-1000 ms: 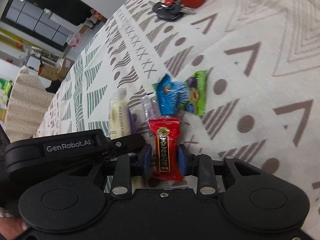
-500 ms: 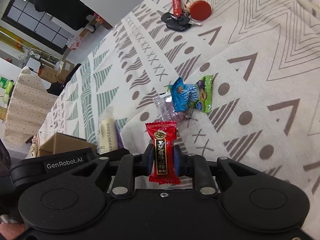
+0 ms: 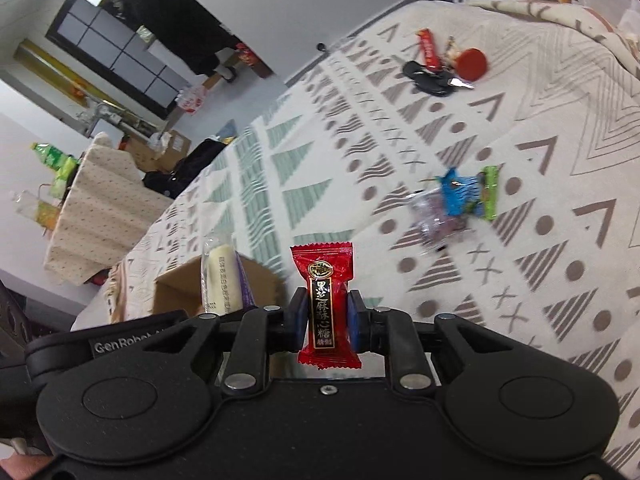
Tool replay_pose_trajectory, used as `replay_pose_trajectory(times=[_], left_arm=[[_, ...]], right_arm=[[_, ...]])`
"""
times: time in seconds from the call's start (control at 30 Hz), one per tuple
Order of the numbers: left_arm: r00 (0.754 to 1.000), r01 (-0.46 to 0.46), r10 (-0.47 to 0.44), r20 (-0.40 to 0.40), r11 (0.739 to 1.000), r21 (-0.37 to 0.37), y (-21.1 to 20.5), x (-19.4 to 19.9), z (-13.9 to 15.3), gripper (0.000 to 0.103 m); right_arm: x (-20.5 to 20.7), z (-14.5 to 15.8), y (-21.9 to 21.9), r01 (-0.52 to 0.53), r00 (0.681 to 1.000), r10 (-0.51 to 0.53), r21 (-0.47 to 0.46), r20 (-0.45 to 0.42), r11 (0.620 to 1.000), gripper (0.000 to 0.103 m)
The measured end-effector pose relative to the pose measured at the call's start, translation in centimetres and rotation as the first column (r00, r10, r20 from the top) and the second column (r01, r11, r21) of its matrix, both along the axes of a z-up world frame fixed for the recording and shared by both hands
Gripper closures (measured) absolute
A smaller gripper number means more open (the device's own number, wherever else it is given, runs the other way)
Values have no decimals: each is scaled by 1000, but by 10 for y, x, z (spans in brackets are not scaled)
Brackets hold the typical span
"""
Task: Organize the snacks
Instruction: 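Carry white cake packet in left tool and red candy in right tool toward box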
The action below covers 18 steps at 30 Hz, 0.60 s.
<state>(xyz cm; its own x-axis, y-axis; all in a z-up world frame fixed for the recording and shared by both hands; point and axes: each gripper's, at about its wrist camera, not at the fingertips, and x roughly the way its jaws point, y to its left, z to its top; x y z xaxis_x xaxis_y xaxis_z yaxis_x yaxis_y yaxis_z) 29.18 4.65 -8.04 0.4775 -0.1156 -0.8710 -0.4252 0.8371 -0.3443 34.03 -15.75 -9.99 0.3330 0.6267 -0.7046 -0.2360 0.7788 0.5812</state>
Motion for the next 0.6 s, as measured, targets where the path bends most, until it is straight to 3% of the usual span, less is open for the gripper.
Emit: replay_pose_trajectory(times=[0.6], left_arm=[[996,-43,43,75,999,5,57,-60,37,72]], right_arm=[[-47,41,45,-41,995,40,5,86,999,83]])
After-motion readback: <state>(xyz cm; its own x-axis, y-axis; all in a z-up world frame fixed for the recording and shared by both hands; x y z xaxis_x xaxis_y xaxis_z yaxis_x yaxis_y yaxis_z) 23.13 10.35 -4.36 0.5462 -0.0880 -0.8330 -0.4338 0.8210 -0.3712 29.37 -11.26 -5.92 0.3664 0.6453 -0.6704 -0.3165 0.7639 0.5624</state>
